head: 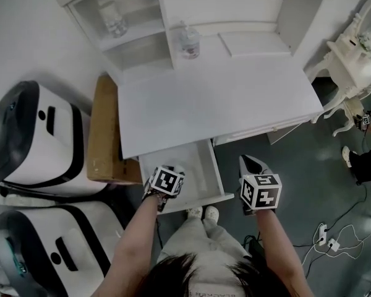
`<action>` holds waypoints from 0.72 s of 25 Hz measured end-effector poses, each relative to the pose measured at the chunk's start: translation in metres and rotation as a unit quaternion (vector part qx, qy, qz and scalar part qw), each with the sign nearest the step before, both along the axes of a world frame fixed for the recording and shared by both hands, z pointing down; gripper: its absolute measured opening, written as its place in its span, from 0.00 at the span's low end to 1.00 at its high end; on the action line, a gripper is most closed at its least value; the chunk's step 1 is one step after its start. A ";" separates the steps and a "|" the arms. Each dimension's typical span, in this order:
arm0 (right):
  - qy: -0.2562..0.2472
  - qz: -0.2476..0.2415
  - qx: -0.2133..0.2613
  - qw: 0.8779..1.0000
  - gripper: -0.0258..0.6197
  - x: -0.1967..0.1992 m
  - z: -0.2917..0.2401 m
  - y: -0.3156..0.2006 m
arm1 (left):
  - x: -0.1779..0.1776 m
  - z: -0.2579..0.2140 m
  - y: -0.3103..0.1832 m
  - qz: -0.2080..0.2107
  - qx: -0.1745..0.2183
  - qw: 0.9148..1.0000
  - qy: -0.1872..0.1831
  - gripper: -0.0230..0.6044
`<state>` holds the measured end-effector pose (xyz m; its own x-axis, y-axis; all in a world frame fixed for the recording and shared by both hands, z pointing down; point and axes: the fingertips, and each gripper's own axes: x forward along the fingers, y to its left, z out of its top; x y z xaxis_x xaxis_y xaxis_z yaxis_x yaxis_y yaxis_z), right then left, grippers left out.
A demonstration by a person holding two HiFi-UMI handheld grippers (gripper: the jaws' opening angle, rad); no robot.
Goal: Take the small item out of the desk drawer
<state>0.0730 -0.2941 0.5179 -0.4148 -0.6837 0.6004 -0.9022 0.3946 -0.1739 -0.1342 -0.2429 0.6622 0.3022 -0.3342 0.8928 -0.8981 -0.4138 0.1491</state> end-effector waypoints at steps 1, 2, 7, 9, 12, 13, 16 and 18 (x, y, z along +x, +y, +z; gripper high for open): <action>-0.002 -0.004 0.002 1.000 0.04 -0.001 -0.003 -0.001 | 0.000 -0.004 -0.001 -0.002 0.003 1.000 0.001 0.32; -0.003 -0.008 0.004 1.000 0.04 -0.003 -0.005 -0.002 | 0.000 -0.008 -0.002 -0.004 0.005 1.000 0.001 0.32; -0.001 -0.036 0.014 0.999 0.04 -0.007 -0.020 -0.004 | 0.005 -0.032 -0.005 -0.010 0.024 1.000 0.010 0.32; 0.001 -0.046 0.021 0.999 0.04 -0.009 -0.026 -0.005 | 0.005 -0.042 -0.006 -0.013 0.037 0.999 0.014 0.32; 0.005 -0.061 0.034 0.998 0.04 -0.015 -0.036 -0.008 | 0.006 -0.057 -0.009 -0.018 0.054 0.998 0.022 0.32; 0.007 -0.067 0.038 0.997 0.04 -0.017 -0.039 -0.009 | 0.007 -0.062 -0.010 -0.019 0.060 0.998 0.024 0.32; 0.012 -0.081 0.052 0.995 0.04 -0.024 -0.049 -0.013 | 0.009 -0.074 -0.013 -0.018 0.073 0.997 0.028 0.32; 0.014 -0.088 0.059 0.994 0.04 -0.027 -0.055 -0.014 | 0.010 -0.083 -0.015 -0.016 0.081 0.996 0.028 0.32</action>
<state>0.0458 -0.3085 0.4630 -0.5185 -0.6689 0.5326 -0.8212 0.5631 -0.0923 -0.1241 -0.2575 0.5795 0.3367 -0.4820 0.8089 -0.9031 -0.4085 0.1324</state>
